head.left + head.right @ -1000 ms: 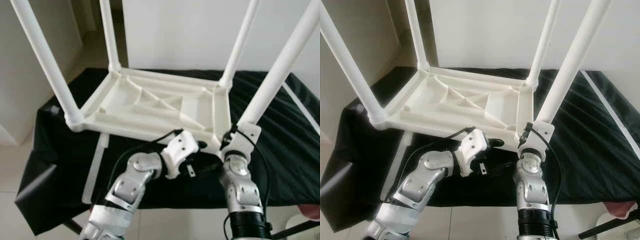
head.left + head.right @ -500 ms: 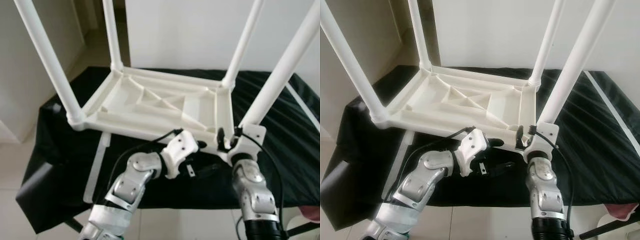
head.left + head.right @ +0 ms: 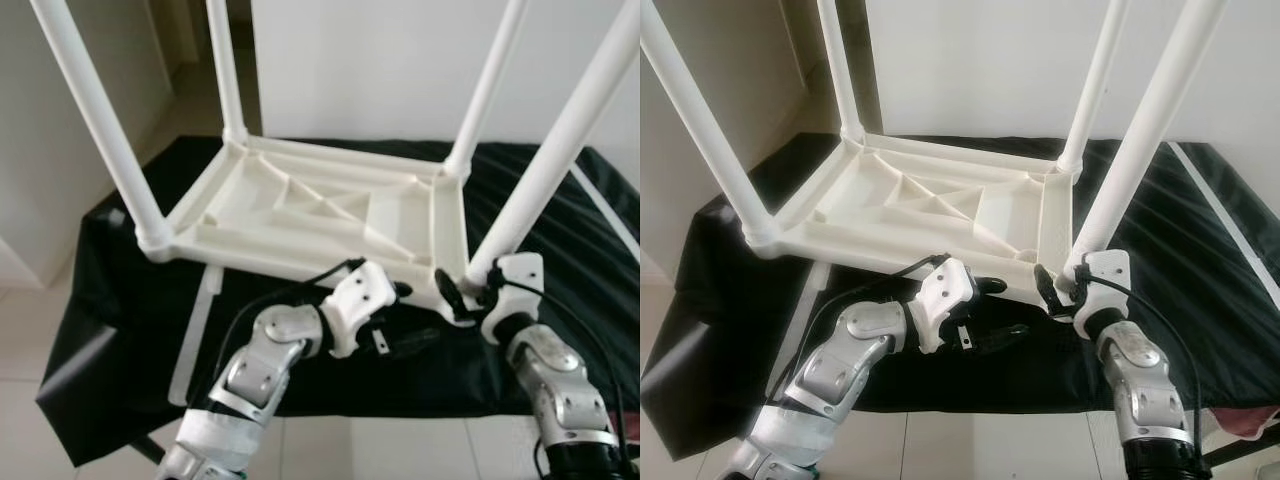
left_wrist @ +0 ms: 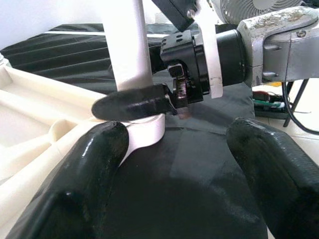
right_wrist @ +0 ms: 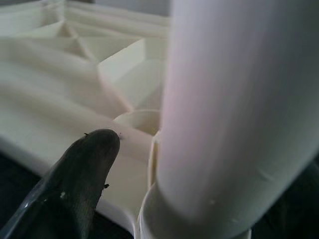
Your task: Building children table
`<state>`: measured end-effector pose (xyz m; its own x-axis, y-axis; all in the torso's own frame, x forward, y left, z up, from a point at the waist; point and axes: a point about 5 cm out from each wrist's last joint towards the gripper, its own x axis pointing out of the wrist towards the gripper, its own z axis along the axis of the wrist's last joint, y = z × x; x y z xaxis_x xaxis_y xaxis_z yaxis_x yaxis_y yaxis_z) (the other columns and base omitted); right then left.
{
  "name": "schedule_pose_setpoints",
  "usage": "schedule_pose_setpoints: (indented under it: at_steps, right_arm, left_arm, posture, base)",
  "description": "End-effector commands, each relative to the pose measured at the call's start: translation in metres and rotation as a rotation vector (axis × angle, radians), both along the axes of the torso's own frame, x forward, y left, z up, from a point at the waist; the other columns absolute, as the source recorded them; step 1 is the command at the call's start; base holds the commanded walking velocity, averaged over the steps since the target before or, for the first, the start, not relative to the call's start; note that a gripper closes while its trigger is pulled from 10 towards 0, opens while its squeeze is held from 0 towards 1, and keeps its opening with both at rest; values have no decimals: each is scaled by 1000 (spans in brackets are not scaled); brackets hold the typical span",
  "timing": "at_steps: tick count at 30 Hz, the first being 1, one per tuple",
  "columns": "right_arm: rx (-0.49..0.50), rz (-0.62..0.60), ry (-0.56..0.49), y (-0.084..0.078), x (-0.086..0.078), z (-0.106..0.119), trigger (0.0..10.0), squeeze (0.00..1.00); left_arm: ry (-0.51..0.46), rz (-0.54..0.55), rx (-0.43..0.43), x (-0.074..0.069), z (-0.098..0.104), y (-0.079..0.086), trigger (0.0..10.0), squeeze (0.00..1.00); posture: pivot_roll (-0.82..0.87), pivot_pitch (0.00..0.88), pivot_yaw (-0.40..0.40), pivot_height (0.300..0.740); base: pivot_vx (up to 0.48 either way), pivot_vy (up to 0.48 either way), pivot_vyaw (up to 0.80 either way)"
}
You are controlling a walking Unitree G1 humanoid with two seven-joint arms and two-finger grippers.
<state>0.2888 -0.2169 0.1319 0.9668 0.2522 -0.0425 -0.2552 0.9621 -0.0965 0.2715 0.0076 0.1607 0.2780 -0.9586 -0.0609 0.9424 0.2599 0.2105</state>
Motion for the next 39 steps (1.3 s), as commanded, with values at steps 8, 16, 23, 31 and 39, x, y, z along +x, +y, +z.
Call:
schedule_pose_setpoints:
  at_steps: [8,16,23,31,39]
  right_arm:
    - [-127,176,9,-13,12,6,10000,0]
    - [-157,217,49,-17,15,0,1608,0]
    - [-154,241,57,-19,11,-4,0,0]
    - [-83,186,97,-22,7,-9,10000,0]
    - [1,-25,121,-19,10,-3,10000,0]
  left_arm:
    - [-13,30,11,4,0,-3,10000,0]
    - [-17,27,17,4,0,-2,10000,0]
    - [-15,26,16,3,-1,-3,10000,0]
    - [-13,22,15,3,-2,-3,10000,0]
    - [-11,14,11,1,-2,-4,10000,0]
  posture:
    - [-5,0,-8,740]
    - [-1,0,-8,740]
    - [-6,0,-7,740]
    - [-10,0,-11,740]
    - [-20,0,-15,740]
  base:
    - [0,0,0]
    - [0,0,0]
    - [0,0,0]
    - [0,0,0]
    - [0,0,0]
